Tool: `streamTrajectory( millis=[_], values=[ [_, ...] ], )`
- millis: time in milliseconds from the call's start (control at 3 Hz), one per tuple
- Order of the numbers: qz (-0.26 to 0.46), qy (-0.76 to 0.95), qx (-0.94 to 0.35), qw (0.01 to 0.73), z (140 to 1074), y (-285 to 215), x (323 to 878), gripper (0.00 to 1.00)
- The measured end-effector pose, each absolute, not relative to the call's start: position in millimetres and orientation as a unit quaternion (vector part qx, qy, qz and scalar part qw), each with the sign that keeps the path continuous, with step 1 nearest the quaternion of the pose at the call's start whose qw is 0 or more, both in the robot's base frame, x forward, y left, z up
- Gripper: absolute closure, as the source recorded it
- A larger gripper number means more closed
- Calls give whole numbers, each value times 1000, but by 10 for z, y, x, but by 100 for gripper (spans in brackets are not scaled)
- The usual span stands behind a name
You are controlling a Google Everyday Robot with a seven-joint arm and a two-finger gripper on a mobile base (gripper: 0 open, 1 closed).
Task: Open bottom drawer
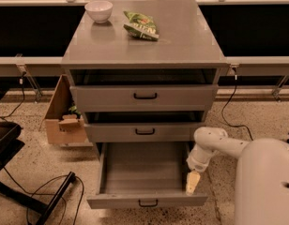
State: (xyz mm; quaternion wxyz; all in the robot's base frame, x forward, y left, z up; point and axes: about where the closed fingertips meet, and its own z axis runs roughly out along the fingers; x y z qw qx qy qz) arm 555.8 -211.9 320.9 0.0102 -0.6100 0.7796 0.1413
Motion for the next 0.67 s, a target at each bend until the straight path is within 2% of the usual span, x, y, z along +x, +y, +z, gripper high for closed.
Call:
streamTrajectory(
  millis=[333, 667],
  values=[
    [119, 780, -614, 30, 4065, -2336, 5627, 0],
    [86, 801, -592, 25, 4713, -2305, 5292, 0]
  ],
)
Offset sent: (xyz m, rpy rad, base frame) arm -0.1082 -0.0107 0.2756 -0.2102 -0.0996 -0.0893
